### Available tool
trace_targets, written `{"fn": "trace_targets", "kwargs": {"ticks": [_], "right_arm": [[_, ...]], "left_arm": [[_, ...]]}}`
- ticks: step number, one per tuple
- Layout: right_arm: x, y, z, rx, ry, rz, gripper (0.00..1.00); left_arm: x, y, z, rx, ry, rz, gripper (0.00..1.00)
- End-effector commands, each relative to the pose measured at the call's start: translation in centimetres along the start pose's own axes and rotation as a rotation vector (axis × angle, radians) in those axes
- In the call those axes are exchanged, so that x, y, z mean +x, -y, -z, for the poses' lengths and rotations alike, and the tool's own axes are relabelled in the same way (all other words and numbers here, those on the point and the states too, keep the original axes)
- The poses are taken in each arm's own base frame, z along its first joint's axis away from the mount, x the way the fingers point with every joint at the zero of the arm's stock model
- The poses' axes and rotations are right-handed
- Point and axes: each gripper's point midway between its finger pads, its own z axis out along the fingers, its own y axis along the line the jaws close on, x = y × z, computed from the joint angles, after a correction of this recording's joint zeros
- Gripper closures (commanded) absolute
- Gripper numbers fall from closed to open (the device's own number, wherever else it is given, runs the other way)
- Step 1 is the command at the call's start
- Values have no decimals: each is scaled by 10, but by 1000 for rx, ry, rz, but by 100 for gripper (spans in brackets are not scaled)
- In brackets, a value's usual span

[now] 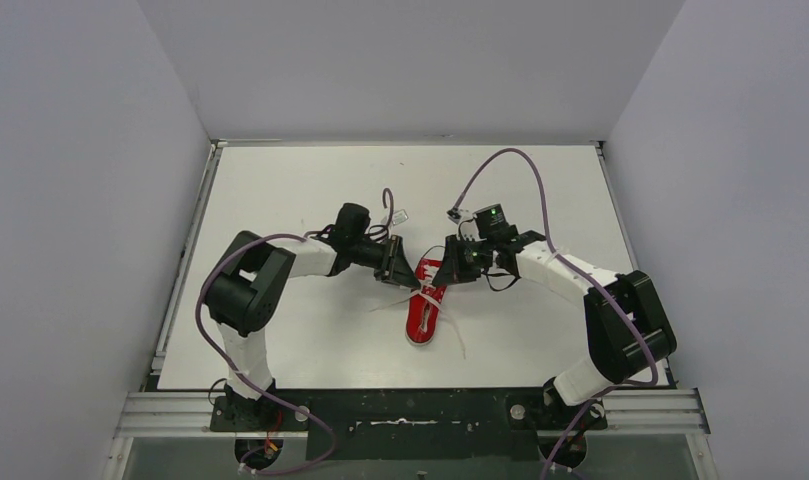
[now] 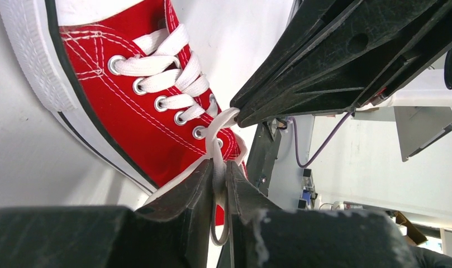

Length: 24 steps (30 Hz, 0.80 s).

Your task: Tie the shoes

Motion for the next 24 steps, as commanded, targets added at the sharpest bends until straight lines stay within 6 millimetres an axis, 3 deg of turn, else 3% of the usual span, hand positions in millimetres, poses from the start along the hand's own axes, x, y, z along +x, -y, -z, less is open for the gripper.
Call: {"fn": "trace_targets", "kwargs": {"ticks": [1, 15, 24], "right_arm": [[-19, -7, 12, -17, 77, 44, 100], [-18, -10, 19, -38, 109, 46, 100], [-21, -16, 25, -83, 162, 103, 100]], "left_arm": [[-6, 17, -7, 55, -25, -69, 88], [-14, 11, -20, 64, -29, -60, 73], [-20, 16, -26, 80, -28, -63, 70]]}}
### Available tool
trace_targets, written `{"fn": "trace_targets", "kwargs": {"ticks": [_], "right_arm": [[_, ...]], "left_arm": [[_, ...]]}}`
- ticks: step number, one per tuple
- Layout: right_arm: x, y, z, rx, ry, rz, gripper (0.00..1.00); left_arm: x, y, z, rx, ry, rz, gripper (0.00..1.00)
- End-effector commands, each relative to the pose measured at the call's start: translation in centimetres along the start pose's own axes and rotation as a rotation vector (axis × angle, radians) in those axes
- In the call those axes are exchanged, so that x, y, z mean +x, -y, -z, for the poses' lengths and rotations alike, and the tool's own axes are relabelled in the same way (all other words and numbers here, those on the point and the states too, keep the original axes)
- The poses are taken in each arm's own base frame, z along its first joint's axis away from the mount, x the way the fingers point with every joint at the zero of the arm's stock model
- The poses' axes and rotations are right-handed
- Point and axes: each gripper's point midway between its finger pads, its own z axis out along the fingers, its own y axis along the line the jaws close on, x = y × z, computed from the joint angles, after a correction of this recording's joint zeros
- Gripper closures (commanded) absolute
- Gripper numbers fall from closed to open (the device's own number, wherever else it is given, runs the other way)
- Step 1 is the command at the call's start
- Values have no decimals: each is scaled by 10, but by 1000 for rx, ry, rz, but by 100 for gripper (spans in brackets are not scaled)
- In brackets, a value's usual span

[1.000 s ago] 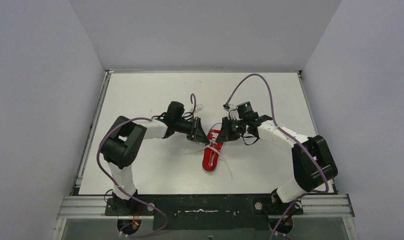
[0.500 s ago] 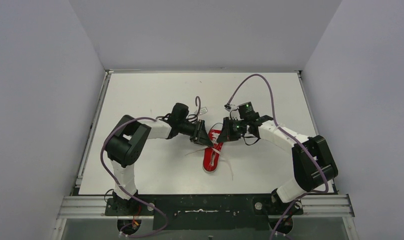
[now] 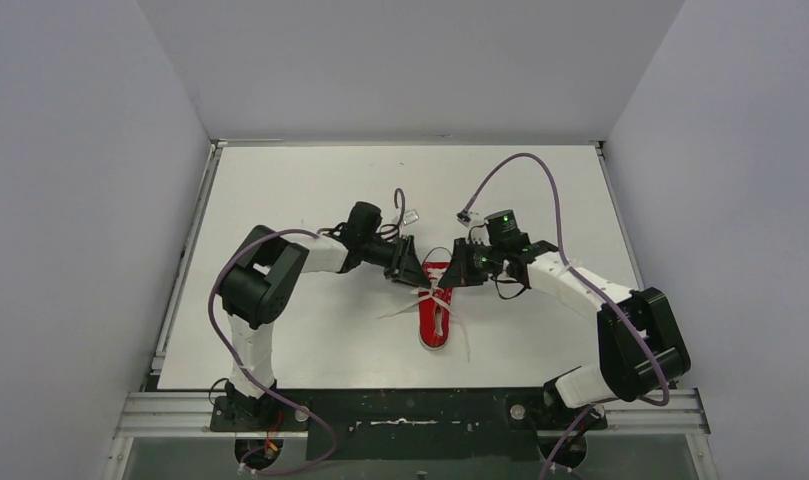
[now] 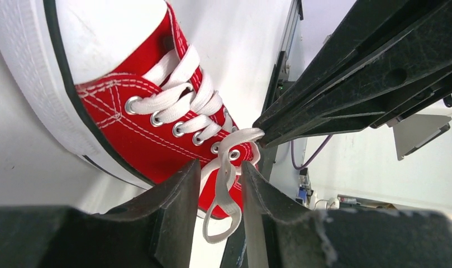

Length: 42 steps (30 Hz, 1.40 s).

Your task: Tie the shoes

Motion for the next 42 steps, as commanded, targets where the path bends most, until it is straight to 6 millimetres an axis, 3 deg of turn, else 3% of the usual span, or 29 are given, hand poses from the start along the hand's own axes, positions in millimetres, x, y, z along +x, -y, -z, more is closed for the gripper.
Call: {"fn": "trace_targets", "kwargs": {"ticks": [1, 6, 10, 18, 21, 24, 26, 32, 37, 42], "right_arm": [[-27, -18, 10, -73, 104, 92, 100], [-28, -19, 12, -79, 118, 109, 100], [-28, -17, 15, -75, 119, 107, 100], [-21, -4, 19, 5, 84, 101, 100], [-16, 13, 28, 116, 54, 106, 100], [-13, 26, 37, 213, 27, 100, 97], [-10, 28, 39, 229, 7, 94, 89], [9, -1, 35, 26, -11, 114, 58], [22, -3, 23, -52, -33, 100, 54], [31, 6, 15, -47, -73, 94, 57]], "left_arm": [[-17, 21, -4, 65, 10, -79, 69], [-17, 32, -14, 96, 10, -98, 65], [-13, 29, -20, 97, 2, -97, 66], [-12, 24, -20, 92, 2, -89, 99], [-12, 25, -19, 90, 6, -79, 100], [-14, 31, -18, 104, 22, -80, 100], [-15, 35, -17, 107, 31, -76, 100], [-15, 39, -17, 121, 34, -64, 100], [-17, 41, -17, 122, 37, -61, 100], [-16, 41, -17, 123, 34, -58, 100]]}}
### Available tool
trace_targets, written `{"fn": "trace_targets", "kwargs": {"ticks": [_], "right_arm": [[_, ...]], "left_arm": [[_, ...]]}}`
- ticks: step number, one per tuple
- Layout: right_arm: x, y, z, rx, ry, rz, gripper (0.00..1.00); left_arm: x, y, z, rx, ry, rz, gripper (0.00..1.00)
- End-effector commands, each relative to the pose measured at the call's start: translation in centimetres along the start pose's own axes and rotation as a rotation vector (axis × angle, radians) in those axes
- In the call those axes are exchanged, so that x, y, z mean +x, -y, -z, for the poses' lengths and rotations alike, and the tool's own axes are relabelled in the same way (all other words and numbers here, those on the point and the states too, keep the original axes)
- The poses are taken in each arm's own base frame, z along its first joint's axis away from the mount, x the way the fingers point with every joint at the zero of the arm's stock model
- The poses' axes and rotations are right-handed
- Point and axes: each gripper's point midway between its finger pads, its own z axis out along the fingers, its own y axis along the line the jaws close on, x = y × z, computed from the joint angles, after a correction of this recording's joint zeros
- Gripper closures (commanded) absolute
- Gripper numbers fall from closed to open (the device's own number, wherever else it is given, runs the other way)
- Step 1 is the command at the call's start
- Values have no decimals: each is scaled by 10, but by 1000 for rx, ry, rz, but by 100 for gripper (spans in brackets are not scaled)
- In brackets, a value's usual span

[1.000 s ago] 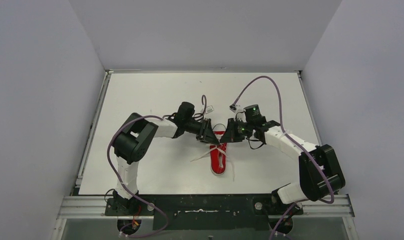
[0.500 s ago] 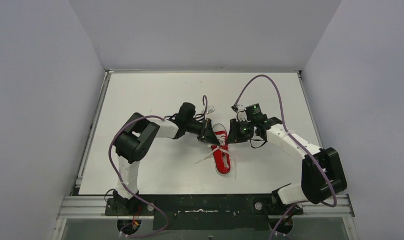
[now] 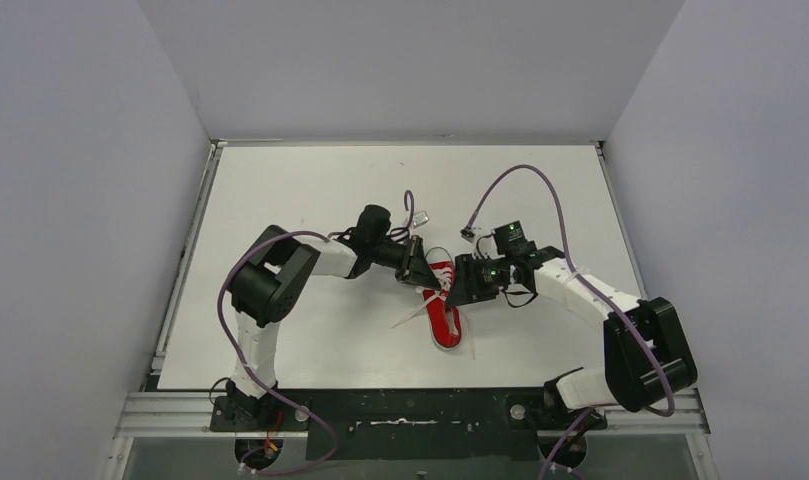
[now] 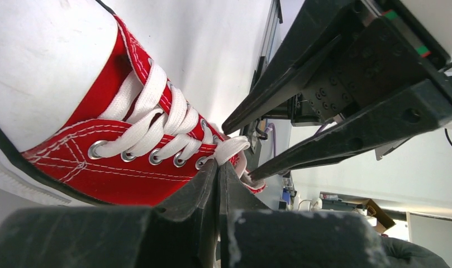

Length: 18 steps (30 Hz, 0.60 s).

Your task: Tie the shoes

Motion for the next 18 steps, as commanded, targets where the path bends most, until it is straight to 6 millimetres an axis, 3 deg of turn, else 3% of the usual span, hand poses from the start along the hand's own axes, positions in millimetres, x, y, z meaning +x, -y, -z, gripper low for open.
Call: {"fn": "trace_targets", "kwargs": {"ticks": [1, 9, 13, 18], "right_arm": [[-12, -6, -3, -49, 43, 60, 59], [-20, -7, 3, -24, 88, 45, 88], [-31, -10, 8, -4, 120, 32, 99], [-46, -15, 10, -6, 147, 0, 100]], "left_arm": [[-13, 25, 4, 55, 29, -95, 100], [-10, 26, 5, 58, 24, -101, 100], [-7, 26, 6, 60, 17, -107, 100], [-6, 29, 7, 64, 21, -116, 100]]}}
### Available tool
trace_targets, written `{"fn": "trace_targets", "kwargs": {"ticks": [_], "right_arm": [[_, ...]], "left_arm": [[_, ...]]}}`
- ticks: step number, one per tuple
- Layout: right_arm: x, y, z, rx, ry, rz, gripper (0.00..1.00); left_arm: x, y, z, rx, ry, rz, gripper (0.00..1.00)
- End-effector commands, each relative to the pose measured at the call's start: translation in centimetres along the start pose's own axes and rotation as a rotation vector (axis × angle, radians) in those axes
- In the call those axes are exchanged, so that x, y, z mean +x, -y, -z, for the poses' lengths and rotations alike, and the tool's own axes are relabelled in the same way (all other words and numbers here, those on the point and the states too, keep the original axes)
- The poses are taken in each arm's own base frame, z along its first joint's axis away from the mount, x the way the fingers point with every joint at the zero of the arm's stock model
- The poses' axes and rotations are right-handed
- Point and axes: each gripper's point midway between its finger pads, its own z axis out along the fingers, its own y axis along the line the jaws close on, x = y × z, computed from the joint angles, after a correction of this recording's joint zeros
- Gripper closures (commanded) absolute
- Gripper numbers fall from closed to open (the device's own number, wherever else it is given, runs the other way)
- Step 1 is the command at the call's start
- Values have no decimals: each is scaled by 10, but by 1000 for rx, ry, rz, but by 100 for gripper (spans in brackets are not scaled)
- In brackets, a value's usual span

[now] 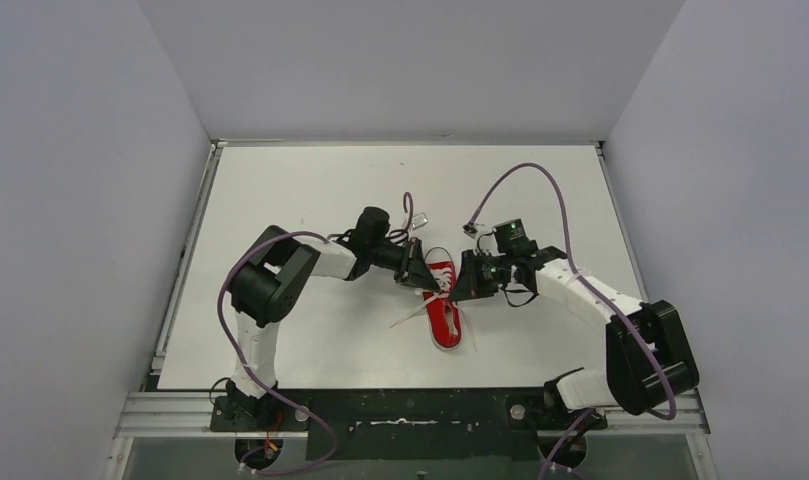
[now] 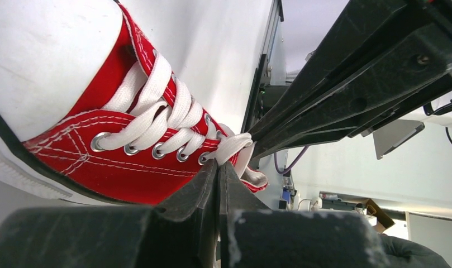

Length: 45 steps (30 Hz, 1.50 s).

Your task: Tie the shoes

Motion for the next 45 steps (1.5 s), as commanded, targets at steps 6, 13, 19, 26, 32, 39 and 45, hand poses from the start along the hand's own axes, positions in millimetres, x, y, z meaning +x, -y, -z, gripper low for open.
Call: {"fn": "trace_targets", "kwargs": {"ticks": [6, 13, 19, 26, 32, 39, 45], "right_arm": [[-47, -9, 5, 24, 119, -20, 100], [-41, 1, -2, 56, 85, -49, 100], [-43, -3, -4, 34, 90, -52, 100], [-46, -5, -7, 13, 98, -63, 100], [-44, -7, -5, 5, 87, -59, 98], [-49, -6, 9, 12, 100, -86, 72], [-60, -4, 5, -3, 84, -87, 69]], "left_arm": [[-11, 36, 6, 87, 32, -124, 97], [-13, 39, 6, 102, 49, -132, 84], [-11, 40, 3, 103, 43, -135, 71], [-7, 39, -4, 79, 21, -158, 66], [-4, 31, -5, 16, -3, -174, 85], [-5, 26, -4, -28, -14, -192, 98], [-7, 30, -3, -36, -16, -210, 99]]}}
